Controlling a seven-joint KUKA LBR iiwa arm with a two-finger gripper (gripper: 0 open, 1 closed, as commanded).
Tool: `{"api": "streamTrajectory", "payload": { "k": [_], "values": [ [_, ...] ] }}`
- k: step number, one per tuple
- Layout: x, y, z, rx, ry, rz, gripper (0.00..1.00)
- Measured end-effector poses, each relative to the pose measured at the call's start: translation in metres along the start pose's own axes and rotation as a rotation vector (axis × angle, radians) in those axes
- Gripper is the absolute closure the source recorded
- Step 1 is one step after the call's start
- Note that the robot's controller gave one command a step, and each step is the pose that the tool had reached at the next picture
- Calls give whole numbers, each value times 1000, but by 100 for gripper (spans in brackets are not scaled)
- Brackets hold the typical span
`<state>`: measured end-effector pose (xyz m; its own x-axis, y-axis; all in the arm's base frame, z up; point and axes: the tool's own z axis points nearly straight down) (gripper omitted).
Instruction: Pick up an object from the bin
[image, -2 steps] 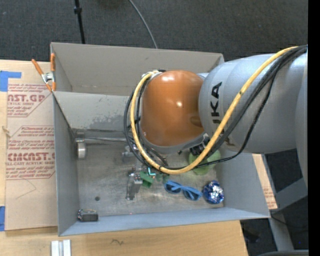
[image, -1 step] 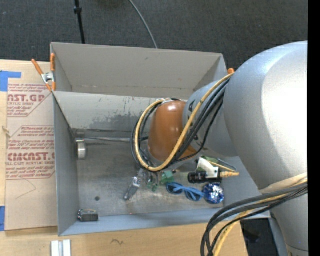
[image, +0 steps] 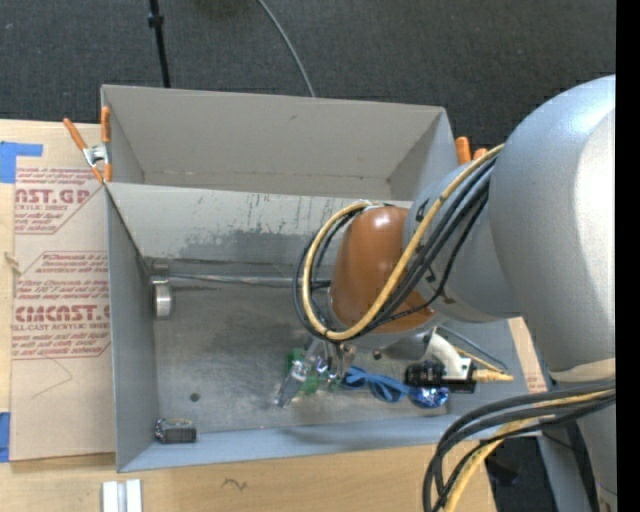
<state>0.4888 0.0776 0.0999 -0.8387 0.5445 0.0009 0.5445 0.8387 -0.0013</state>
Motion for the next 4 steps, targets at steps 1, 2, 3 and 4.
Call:
{"api": "streamTrajectory", "payload": {
  "k": [1,2,3,4],
  "values": [
    [-16,-29,1,1,1,52,0],
    [-60,-103,30,-1,0,152,0],
    [-54,-95,29,-2,-6,148,0],
    [-52,-93,28,-2,1,145,100]
  ]
}}
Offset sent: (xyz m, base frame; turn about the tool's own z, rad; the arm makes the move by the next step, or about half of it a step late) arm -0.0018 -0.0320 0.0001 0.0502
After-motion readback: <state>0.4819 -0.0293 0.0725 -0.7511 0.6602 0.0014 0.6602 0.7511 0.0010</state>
